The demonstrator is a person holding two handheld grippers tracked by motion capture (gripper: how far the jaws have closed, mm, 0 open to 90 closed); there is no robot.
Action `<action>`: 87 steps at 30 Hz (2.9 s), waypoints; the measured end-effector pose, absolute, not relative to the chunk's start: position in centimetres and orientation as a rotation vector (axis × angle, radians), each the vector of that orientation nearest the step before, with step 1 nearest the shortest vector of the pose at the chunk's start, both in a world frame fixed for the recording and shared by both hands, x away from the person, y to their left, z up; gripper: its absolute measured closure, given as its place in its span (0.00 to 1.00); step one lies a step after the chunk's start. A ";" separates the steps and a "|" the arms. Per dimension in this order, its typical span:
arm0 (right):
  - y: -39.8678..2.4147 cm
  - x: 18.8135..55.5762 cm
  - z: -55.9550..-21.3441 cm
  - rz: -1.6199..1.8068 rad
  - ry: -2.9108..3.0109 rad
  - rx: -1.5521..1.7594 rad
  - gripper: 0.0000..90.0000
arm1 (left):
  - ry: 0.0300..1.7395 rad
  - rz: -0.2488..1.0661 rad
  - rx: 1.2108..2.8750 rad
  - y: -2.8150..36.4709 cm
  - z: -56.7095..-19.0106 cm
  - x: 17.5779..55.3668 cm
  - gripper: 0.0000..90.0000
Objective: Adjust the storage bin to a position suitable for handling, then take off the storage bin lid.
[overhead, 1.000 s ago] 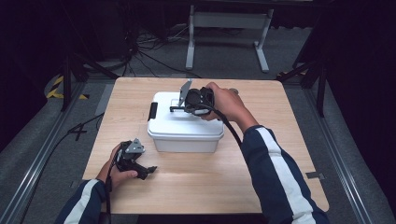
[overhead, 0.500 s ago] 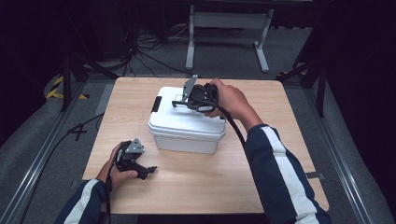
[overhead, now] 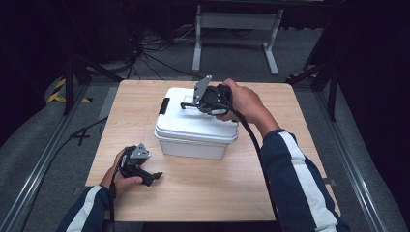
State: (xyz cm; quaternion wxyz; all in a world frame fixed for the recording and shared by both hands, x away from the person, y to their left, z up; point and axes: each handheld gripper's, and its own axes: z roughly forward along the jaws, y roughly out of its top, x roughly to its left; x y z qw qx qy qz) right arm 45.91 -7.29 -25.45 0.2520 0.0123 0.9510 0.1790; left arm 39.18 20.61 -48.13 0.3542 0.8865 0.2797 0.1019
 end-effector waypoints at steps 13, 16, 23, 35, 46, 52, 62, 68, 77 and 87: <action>-9.7 44.7 -24.2 0.523 2.560 0.021 0.94 | 0.722 0.263 2.293 20.6 -48.1 39.2 0.00; -10.6 44.6 -24.1 0.511 2.553 0.016 0.94 | 0.723 0.262 2.292 20.6 -48.1 39.2 0.00; -13.1 44.1 -24.0 0.513 2.543 0.060 0.94 | 0.725 0.265 2.289 20.6 -48.2 39.2 0.00; -16.4 43.0 -23.7 0.494 2.516 0.120 0.94 | 0.724 0.267 2.288 20.6 -48.2 39.2 0.00; -19.1 42.7 -23.6 0.486 2.512 0.171 0.94 | 0.724 0.269 2.285 20.6 -48.2 39.2 0.00; -21.2 42.3 -23.5 0.503 2.493 0.198 0.94 | 0.729 0.270 2.282 20.6 -48.2 39.1 0.00; -24.2 41.9 -24.0 0.472 2.493 0.262 0.94 | 0.725 0.274 2.295 20.7 -48.1 39.0 0.01; -25.7 41.8 -24.2 0.479 2.497 0.293 0.94 | 0.726 0.274 2.295 20.7 -48.1 39.0 0.01; -28.2 41.8 -24.5 0.501 2.480 0.367 0.94 | 0.726 0.274 2.295 20.7 -48.1 39.0 0.01; -30.6 42.1 -25.7 0.463 2.476 0.459 0.94 | 0.730 0.274 2.291 20.7 -48.1 39.0 0.01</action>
